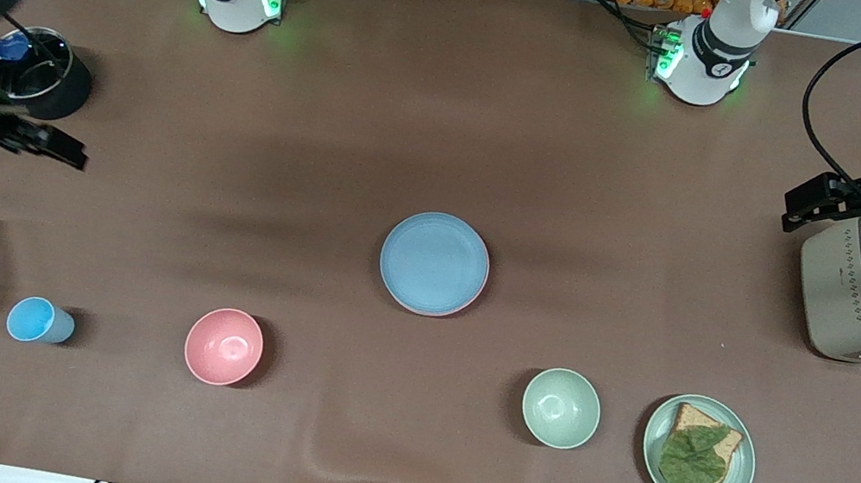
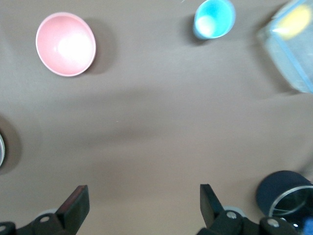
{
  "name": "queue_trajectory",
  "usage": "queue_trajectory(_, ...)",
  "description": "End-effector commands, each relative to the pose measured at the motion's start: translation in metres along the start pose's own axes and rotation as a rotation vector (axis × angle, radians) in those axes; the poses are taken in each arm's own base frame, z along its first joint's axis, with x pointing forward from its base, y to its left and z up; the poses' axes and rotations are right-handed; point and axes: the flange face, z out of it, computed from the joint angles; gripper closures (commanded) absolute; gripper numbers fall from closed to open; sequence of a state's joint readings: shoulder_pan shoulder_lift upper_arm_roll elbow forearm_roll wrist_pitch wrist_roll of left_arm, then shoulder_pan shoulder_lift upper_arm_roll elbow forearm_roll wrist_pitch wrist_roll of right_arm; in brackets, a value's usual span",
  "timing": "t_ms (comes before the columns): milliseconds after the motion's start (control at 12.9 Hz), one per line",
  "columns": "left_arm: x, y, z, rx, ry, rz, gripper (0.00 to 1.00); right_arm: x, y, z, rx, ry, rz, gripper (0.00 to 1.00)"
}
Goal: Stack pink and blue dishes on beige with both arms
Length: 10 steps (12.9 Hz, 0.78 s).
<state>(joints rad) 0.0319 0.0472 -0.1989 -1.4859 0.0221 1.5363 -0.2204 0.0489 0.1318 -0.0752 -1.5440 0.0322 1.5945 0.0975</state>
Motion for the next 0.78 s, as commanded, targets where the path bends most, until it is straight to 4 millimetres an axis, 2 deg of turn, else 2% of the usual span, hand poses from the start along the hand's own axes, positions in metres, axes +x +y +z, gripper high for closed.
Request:
queue_trajectory(0,-0.008,-0.007,-0.006,-0.015,-0.007,0.011,0.0,-0.031,0.025,-0.032,-0.01,0.056,-0.01,0.0)
queue_trajectory(78,-0.006,-0.011,-0.006,-0.012,-0.006,0.008,0.0,-0.037,0.021,-0.044,-0.012,0.076,-0.011,0.0)
queue_trajectory(233,-0.004,-0.011,-0.007,-0.005,-0.002,0.005,0.0,-0.036,0.014,-0.061,-0.014,0.122,-0.022,0.0)
queue_trajectory(466,-0.004,-0.008,-0.004,-0.002,-0.006,0.007,0.0,-0.027,0.008,-0.066,-0.011,0.185,-0.032,0.0)
queue_trajectory(699,-0.004,-0.007,-0.004,-0.002,-0.006,0.012,0.0,-0.024,0.006,-0.062,-0.009,0.178,-0.032,0.0)
